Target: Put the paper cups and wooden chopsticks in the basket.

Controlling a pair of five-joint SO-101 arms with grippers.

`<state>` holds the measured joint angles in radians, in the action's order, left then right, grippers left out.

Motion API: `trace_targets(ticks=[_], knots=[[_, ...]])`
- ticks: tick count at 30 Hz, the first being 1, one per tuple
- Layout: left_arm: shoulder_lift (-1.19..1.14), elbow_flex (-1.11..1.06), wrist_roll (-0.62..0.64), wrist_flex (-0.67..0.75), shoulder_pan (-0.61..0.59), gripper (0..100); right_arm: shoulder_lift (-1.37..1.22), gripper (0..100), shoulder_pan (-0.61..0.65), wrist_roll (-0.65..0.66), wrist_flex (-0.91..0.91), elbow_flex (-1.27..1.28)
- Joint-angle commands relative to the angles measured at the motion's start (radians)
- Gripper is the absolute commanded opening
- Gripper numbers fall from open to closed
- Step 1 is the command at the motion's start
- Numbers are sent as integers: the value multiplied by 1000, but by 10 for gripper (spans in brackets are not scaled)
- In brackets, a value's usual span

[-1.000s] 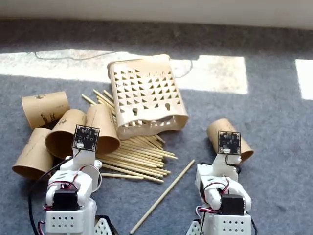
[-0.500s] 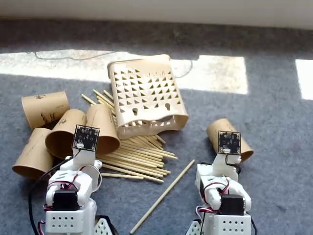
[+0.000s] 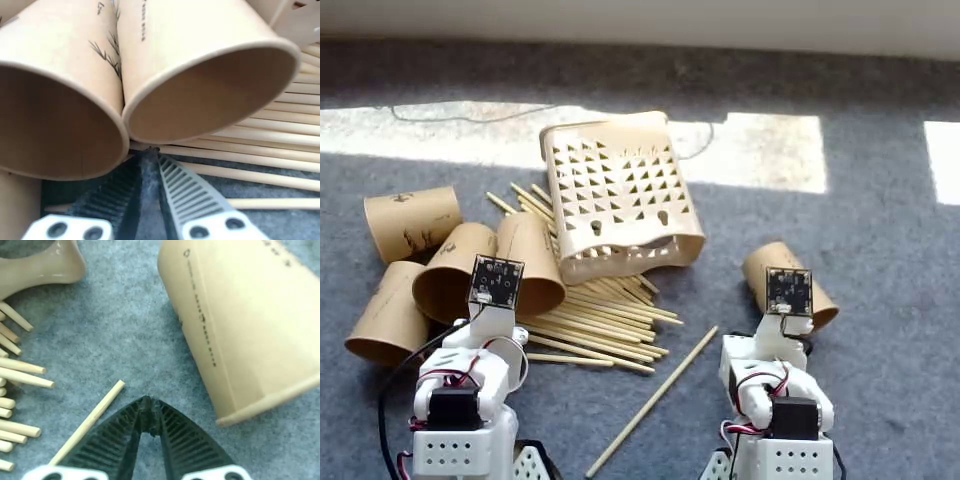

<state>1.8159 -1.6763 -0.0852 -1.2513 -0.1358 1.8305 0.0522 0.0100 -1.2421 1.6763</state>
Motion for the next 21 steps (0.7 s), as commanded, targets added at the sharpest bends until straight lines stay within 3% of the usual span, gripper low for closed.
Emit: trace_targets(ticks=[1, 11, 18, 21], knots=[[5, -19, -3, -5, -13, 5, 10, 5, 15, -6, -4, 128], [5, -19, -3, -5, -13, 5, 10, 5, 54, -3, -10, 127], [5, -19, -3, -5, -13, 5, 10, 5, -117, -2, -1, -76], [5, -19, -3, -5, -13, 5, 10, 6, -97, 44, 1, -170]])
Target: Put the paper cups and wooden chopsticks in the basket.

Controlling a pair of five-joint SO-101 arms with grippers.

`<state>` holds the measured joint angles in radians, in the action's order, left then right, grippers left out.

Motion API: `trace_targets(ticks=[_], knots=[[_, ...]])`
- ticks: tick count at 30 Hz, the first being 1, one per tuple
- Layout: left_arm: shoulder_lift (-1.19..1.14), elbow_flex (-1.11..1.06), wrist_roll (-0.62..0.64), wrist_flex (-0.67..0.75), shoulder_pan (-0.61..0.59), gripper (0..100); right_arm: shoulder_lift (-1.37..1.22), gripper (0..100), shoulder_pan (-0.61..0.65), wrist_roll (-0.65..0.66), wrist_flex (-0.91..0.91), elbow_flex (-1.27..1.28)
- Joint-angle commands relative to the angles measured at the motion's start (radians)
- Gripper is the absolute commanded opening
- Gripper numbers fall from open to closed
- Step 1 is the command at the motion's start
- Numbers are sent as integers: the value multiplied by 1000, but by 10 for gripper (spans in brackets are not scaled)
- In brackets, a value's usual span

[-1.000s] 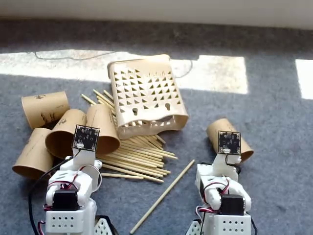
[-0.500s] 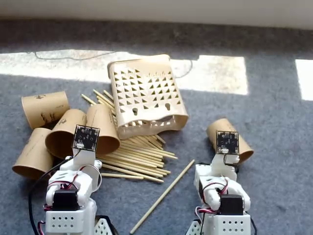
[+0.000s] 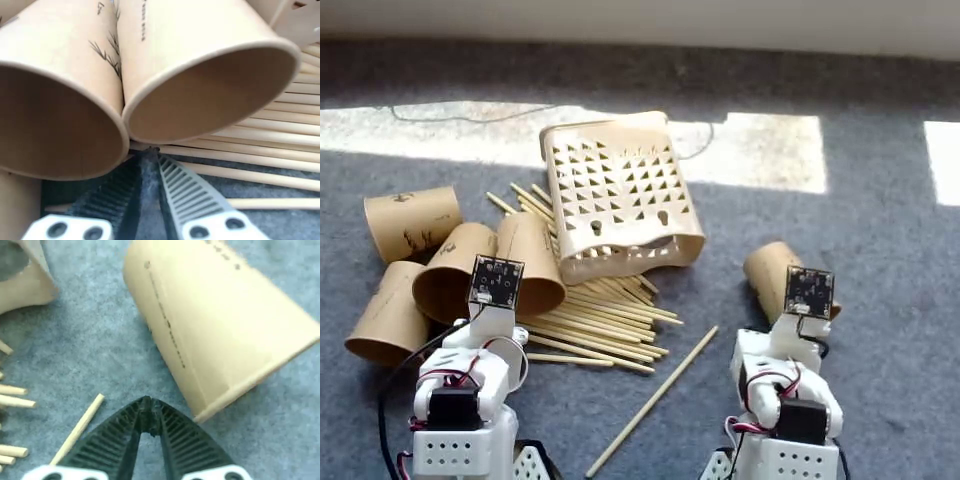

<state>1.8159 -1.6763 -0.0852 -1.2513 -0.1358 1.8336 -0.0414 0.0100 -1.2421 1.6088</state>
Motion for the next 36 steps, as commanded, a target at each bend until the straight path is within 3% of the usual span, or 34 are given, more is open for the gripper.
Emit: trace_targets(ticks=[1, 4, 9, 13, 19, 27, 36], knots=[[5, -19, -3, -5, -13, 5, 7, 6, 12, 100, 1, -131], [5, -19, -3, -5, -13, 5, 7, 6, 51, 264, 2, -211], [5, -19, -3, -5, -13, 5, 4, 6, 128, 333, 56, -326], [5, -19, -3, -5, -13, 5, -96, 6, 225, 345, 54, -397], [5, -19, -3, -5, -13, 5, -469, 12, 354, 336, 56, -602], [5, -19, -3, -5, -13, 5, -809, 224, 361, 276, 160, -771], [5, -19, -3, -5, -13, 5, -952, 227, 363, 315, 423, -651]])
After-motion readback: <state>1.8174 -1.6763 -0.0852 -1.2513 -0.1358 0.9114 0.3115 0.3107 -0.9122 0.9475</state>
